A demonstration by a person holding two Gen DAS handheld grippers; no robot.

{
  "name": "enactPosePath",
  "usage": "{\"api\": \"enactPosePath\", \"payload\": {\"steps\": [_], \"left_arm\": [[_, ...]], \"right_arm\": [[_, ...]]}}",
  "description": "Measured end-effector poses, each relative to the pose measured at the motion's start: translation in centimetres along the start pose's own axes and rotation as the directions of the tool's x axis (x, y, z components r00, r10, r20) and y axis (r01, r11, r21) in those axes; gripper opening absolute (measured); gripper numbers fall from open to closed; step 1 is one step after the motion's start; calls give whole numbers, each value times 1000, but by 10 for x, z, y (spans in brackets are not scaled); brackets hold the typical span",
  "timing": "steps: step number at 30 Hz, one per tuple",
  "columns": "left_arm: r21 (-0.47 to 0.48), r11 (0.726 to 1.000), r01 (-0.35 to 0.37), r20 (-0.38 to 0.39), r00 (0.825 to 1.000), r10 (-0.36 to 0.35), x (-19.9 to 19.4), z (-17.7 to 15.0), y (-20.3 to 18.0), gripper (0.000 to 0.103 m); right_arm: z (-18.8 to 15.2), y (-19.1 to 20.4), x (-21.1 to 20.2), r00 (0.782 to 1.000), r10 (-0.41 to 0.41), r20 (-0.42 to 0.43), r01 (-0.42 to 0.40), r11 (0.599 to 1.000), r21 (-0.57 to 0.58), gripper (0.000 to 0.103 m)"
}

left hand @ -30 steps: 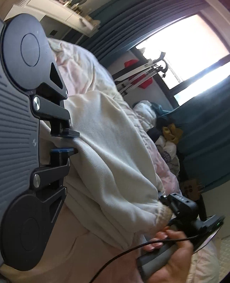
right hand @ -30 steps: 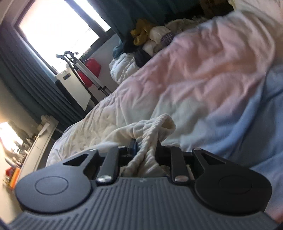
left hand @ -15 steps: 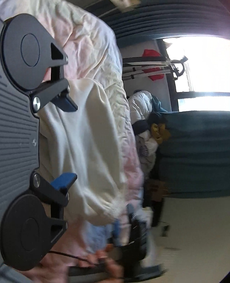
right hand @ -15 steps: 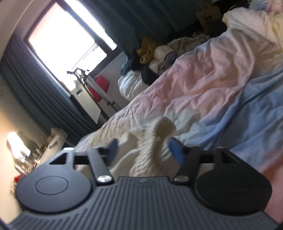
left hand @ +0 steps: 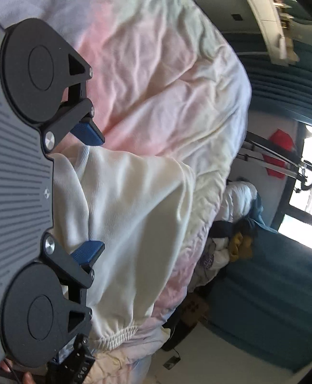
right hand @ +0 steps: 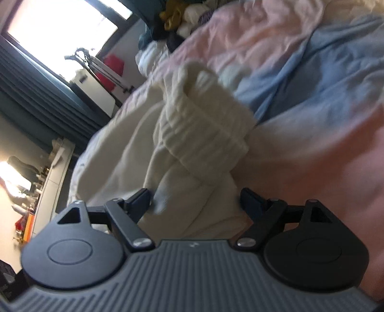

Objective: Fold clothes
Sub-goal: 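Grasp the folded garment edge with the left gripper while the right gripper grasps the cuff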

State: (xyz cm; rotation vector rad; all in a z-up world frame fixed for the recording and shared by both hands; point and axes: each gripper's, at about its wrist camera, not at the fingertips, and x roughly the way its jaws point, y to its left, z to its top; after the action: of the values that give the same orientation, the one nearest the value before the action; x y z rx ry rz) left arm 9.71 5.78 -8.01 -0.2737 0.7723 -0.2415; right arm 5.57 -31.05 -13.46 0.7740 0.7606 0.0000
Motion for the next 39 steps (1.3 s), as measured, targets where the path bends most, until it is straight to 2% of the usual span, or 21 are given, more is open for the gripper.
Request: {"api": "enactPosePath", "payload": {"steps": [2,3,7,10,11,12,13,14,15,18,21,23,28,31,34,39], "left_arm": [[-21,1000,-8,-14,1000,8,8,0,5,100],[-26,1000,-3,-18,1000,2,11,0,6,100],[-41,999,18,-34,999,-20,20,-1,8,100],[-70,997,37,-56,998,-41,31,-2,13,99],[-80,996,51,-57,997,-56,33,-3,14,96],[-88,994,62,-58,996,-67,36,-3,15,91],[-93,994,66,-56,996,-72,37,-3,15,90],[-93,993,67,-50,996,-72,38,-3,15,82],[-90,994,66,-41,997,-69,38,-4,15,69],[-115,992,57,-11,998,-59,35,-4,17,52],[-142,987,76,34,997,-72,25,-1,18,42],[-147,984,99,63,994,-90,14,2,16,40],[-160,976,149,134,983,-128,-24,24,4,36],[-148,971,188,177,971,-161,-48,46,-18,36],[-81,973,217,214,957,-195,-65,65,-58,36],[55,955,290,229,928,-295,-68,80,-156,36]], "right_arm": [[-1,0,12,1000,-21,-1,21,1000,-7,86],[-1,0,17,1000,-13,-2,13,1000,-1,92],[1,1,34,998,54,-15,-53,998,23,95],[2,-2,35,990,141,4,-141,989,55,95],[2,-4,33,986,166,13,-167,984,64,90],[2,-4,32,984,179,20,-179,982,61,74],[2,-4,31,985,169,27,-170,984,51,67],[3,-3,30,987,156,29,-157,986,48,57],[3,-3,29,988,150,31,-152,987,48,50],[0,4,22,987,147,60,-148,989,19,37],[-1,12,4,982,165,94,-166,986,4,29],[1,18,-9,976,187,114,-189,982,6,26],[15,46,-43,953,242,182,-239,970,-39,25],[26,51,-69,937,271,222,-268,962,-41,25],[41,41,-101,910,300,288,-299,953,-48,25],[73,3,-166,855,320,407,-327,943,-55,24]]}}
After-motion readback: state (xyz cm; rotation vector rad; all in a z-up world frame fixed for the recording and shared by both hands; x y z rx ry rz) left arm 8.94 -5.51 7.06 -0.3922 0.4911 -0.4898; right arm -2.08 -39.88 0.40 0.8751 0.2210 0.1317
